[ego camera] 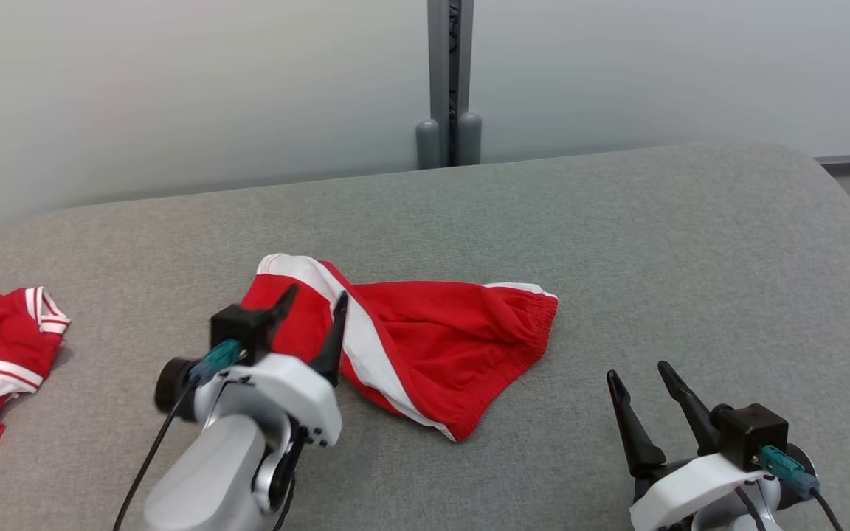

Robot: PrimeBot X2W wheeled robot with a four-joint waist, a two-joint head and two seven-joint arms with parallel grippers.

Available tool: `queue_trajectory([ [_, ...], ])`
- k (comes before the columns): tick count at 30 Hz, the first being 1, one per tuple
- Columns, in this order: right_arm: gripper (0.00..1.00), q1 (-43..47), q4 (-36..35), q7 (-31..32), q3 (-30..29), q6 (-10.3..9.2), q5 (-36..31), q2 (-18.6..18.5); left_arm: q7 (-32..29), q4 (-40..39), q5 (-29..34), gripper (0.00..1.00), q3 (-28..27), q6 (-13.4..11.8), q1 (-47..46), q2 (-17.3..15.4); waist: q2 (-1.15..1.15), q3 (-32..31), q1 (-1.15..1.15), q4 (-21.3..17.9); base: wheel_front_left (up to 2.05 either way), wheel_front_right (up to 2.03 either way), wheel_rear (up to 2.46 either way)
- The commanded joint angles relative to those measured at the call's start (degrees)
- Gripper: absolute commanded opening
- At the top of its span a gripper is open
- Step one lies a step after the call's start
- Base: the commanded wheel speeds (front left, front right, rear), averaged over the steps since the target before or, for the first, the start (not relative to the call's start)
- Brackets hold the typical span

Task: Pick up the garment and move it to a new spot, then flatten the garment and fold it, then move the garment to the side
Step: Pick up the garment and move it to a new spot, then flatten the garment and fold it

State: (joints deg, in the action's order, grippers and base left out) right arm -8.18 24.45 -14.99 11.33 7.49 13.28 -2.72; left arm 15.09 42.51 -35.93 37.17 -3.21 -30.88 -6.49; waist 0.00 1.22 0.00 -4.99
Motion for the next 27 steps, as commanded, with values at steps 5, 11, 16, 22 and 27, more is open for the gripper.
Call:
queue_trajectory([
  [5, 1.0, 1.0, -0.4, -0.3, -0.5, 0.0, -0.2, -0.3, 0.1, -5.5, 6.3, 1.0, -8.6, -0.9, 9.2, -2.2, 0.0, -1.3, 0.0, 2.0, 0.0, 0.0, 0.0],
  [11, 1.0, 1.8, -0.3, -0.3, -0.3, 0.0, 0.0, -0.3, 0.1, -10.2, 12.2, 1.0, -17.3, -1.0, 18.7, -2.9, 0.0, -2.7, 0.0, 3.0, 0.0, 0.0, 0.0],
  [16, 1.0, 2.8, 0.0, -0.3, 0.3, 0.0, 0.5, -0.3, 0.1, -15.4, 17.4, 1.0, -23.8, -1.0, 26.4, -2.1, 0.0, -3.7, 0.0, 3.4, 0.0, 0.0, 0.0],
  [22, 1.0, 3.5, 0.5, -0.3, 1.8, 0.0, 0.9, -0.4, 0.1, -21.3, 21.9, 1.0, -31.5, -2.0, 34.6, 0.3, 0.0, -4.3, 0.0, 3.3, 0.0, 0.0, 0.0],
  [27, 1.0, 3.6, 0.9, -0.3, 2.6, 0.0, 1.0, -0.3, 0.1, -23.5, 24.4, 1.0, -35.2, -0.6, 38.6, 2.3, 0.0, -3.9, 0.0, 3.5, 0.0, 0.0, 0.0],
])
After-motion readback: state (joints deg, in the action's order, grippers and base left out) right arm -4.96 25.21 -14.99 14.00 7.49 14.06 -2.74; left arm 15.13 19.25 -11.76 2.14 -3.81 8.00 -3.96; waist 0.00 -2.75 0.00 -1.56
